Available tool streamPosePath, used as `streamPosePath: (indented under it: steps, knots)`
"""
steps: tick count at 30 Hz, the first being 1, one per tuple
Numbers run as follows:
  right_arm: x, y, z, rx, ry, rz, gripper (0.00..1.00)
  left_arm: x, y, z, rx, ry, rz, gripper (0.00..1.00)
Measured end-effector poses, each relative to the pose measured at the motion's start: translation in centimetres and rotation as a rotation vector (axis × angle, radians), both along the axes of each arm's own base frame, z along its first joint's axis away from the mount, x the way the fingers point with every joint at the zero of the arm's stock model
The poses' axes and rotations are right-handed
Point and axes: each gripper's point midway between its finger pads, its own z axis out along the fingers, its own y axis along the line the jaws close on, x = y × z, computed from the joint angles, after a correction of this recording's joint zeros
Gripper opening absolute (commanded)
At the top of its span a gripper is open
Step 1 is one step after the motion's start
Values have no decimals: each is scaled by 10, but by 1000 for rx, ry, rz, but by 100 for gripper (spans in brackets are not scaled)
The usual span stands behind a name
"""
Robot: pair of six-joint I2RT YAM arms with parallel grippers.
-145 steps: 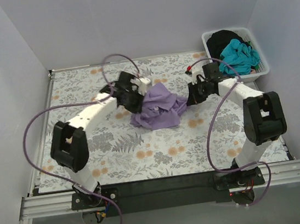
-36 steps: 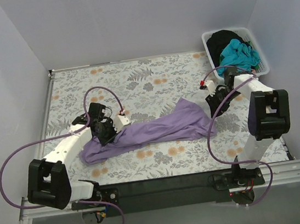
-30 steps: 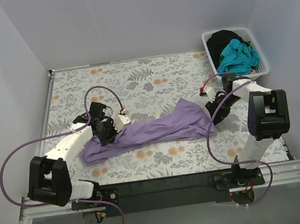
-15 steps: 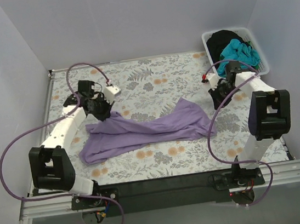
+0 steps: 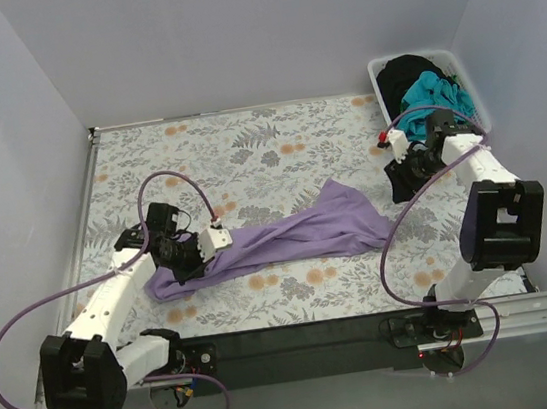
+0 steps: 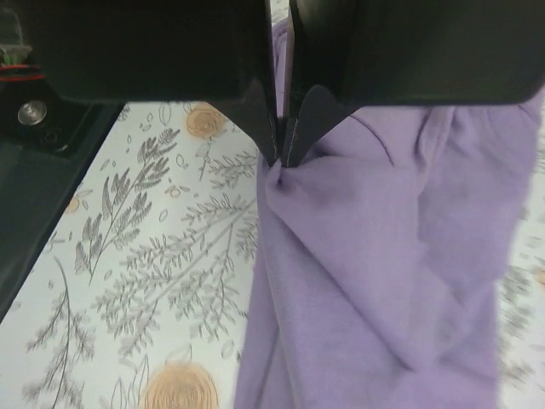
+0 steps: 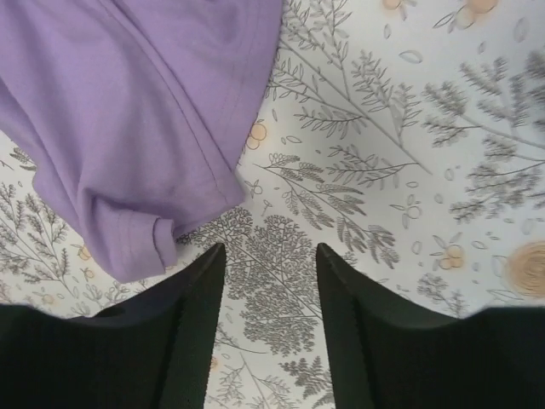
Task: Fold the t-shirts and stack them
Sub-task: Flatten the tshirt out
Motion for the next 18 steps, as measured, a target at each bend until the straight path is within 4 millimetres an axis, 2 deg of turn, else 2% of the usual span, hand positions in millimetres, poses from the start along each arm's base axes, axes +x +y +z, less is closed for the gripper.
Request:
streamPosePath:
  steps: [3, 5, 10, 18]
  knots:
    - [-6, 7, -21, 15, 90, 6, 56, -9, 11, -20, 66, 54, -6, 0]
    - [-11, 13, -31, 11, 134, 11, 50, -6, 13, -21, 76, 48, -7, 0]
    - [-23, 27, -43, -16, 186, 25, 45, 0, 14, -21, 87, 28, -2, 0]
    - [-40, 35, -73, -106, 225, 14, 49, 5, 13, -23, 88, 35, 9, 0]
